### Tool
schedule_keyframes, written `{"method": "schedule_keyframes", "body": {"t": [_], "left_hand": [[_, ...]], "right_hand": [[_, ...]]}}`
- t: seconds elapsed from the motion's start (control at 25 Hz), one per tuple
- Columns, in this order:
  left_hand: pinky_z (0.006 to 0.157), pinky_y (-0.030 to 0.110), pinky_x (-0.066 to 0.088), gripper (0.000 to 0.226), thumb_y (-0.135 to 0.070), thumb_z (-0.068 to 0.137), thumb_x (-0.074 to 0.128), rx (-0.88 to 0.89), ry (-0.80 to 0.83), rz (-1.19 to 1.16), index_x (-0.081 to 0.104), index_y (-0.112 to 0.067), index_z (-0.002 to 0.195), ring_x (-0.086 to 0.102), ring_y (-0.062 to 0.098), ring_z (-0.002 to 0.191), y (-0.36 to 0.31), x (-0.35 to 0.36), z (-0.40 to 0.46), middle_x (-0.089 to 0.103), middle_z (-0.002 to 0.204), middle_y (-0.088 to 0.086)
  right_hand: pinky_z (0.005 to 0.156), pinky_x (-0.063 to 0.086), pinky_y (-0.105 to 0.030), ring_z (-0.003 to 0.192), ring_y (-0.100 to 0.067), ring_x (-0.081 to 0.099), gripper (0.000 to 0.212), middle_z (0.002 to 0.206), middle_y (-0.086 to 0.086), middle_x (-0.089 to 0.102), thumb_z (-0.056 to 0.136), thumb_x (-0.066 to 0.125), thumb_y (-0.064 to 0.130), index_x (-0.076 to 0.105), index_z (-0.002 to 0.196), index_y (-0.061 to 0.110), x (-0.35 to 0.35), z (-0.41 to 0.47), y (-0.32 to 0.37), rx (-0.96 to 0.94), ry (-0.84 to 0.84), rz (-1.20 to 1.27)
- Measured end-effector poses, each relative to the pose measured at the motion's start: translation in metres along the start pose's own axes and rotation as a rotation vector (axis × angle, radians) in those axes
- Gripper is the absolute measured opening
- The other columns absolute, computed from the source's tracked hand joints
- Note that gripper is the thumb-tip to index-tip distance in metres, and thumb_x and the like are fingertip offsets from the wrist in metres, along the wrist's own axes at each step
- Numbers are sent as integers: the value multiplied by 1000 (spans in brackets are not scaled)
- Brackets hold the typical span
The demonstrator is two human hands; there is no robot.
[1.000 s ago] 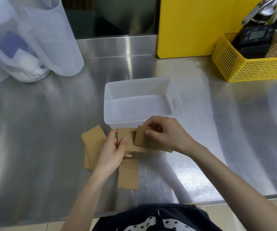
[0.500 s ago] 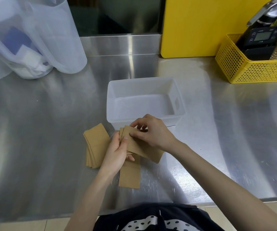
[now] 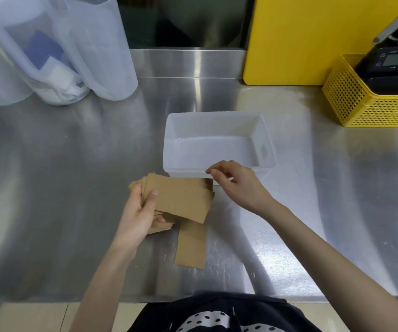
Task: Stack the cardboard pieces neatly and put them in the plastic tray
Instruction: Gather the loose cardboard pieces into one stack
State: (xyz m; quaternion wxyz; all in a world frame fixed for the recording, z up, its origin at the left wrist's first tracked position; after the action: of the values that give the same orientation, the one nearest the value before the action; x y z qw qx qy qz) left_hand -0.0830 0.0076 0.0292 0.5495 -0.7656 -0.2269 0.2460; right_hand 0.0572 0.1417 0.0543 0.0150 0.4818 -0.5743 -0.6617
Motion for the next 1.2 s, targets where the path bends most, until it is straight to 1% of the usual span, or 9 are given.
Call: {"method": "schedule_keyframes", "body": {"t": [0.12,0.28,0.4,0.68,0.76,0.92,1.0,1.08,1.2], "left_hand": [[46,10,49,13,-14,93,36,-27,-119,-23,46,-17,101,53,11,71,9,-27,-1,56,88,-6],[43,12,49,23,-11,93,36,-41,-214,-76,48,-26,80,51,14,67,11,-44,-4,54,80,-4],[43,13,49,25,-11,93,36,-56,-248,-86,46,-28,76,51,15,67,12,-50,-6,53,80,-3],[44,12,49,13,-12,93,36,-78,-237,-86,47,-19,89,52,12,70,16,-49,-4,54,82,-4],[44,11,49,18,-12,93,36,-79,-229,-78,48,-23,83,52,11,70,16,-48,-3,54,82,-4],[45,11,50,23,-14,92,37,-79,-217,-59,47,-29,79,54,11,72,17,-45,-1,55,84,-5],[45,11,50,21,-14,92,37,-74,-215,-58,47,-28,80,54,11,73,16,-44,0,55,85,-6],[45,12,50,22,-13,92,37,-74,-213,-65,47,-28,80,53,12,73,16,-41,0,55,84,-5],[48,15,52,17,-16,93,37,-89,-209,-51,47,-26,84,54,12,70,14,-37,2,55,86,-6]], "right_hand": [[69,38,-9,86,-15,54,23,98,-6,60,90,47,21,62,105,13,13,1,-13,40,69,-51],[91,45,-34,102,-26,56,37,116,-14,56,83,59,29,53,116,14,49,-2,-35,130,277,-260],[100,40,-42,116,-30,44,56,124,-14,44,77,63,41,42,124,16,81,-6,-40,157,426,-457],[99,36,-41,116,-32,37,59,122,-15,39,72,69,38,40,113,9,95,-5,-39,134,356,-540],[95,39,-40,111,-33,42,55,118,-16,43,71,71,35,38,107,9,96,-6,-41,125,333,-499],[72,39,-35,88,-31,48,42,96,-15,52,75,68,20,29,91,12,95,-10,-45,138,284,-267],[67,41,-28,81,-25,49,34,95,-13,55,77,65,14,38,96,13,84,-12,-46,143,235,-74],[58,39,-11,75,-19,50,26,93,-6,56,79,63,12,47,99,17,66,-14,-49,137,184,62],[60,41,-5,73,-17,52,23,82,1,57,79,62,7,53,86,26,32,-17,-53,145,94,250]]}}
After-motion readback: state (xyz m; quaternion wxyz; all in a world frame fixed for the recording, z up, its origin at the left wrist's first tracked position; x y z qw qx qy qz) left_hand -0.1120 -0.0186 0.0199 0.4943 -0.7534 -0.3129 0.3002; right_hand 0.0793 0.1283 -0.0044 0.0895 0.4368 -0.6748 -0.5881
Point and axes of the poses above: each hand's wrist, its own z-axis towards the middle knuckle, its own x-axis out of the palm, y = z × x, the point moved 6 cm from there along z, towards the middle knuckle
